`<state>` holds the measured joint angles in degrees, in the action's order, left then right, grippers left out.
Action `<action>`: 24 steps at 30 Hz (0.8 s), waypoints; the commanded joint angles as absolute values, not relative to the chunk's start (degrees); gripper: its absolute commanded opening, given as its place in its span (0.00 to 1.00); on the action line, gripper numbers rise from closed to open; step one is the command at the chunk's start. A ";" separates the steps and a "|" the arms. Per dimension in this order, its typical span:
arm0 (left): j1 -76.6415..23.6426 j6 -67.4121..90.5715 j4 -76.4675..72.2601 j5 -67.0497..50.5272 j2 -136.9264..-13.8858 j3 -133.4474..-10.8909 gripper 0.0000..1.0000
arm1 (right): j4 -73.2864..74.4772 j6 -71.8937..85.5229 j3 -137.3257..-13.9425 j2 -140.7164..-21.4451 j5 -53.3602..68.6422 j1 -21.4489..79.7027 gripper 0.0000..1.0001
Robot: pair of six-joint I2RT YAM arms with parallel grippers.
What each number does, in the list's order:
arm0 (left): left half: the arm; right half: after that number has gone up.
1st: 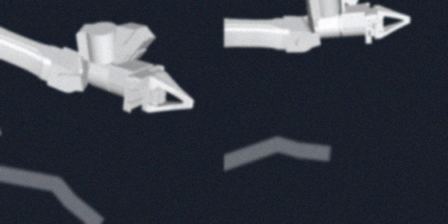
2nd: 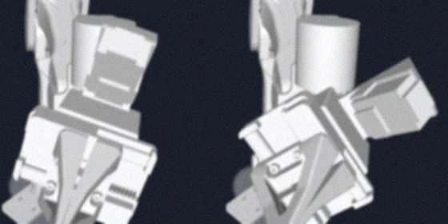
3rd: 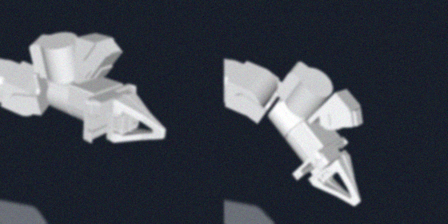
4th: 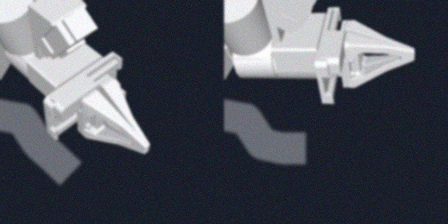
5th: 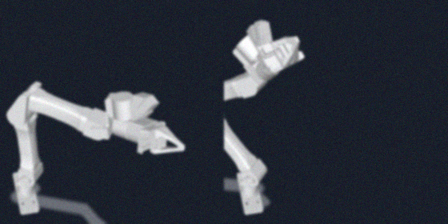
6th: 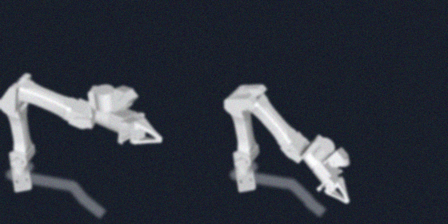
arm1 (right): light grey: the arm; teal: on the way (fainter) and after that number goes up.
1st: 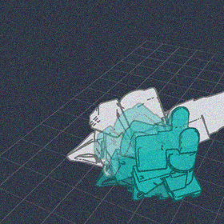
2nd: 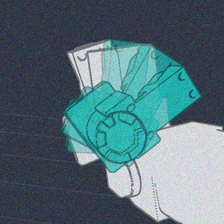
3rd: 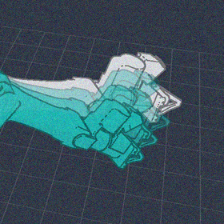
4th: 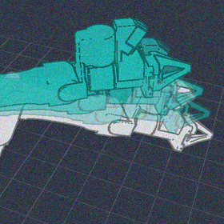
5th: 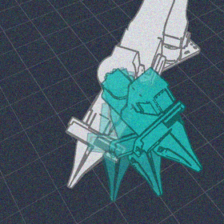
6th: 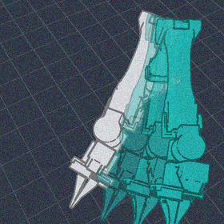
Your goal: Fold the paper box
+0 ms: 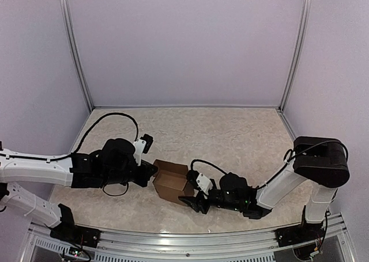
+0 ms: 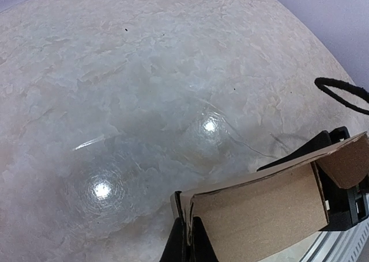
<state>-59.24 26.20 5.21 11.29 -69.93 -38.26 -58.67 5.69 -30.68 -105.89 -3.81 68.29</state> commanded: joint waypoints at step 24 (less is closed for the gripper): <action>-66.46 31.18 12.80 15.97 -76.59 -37.53 0.00 | -78.88 10.48 -27.43 -113.20 -23.97 69.13 0.15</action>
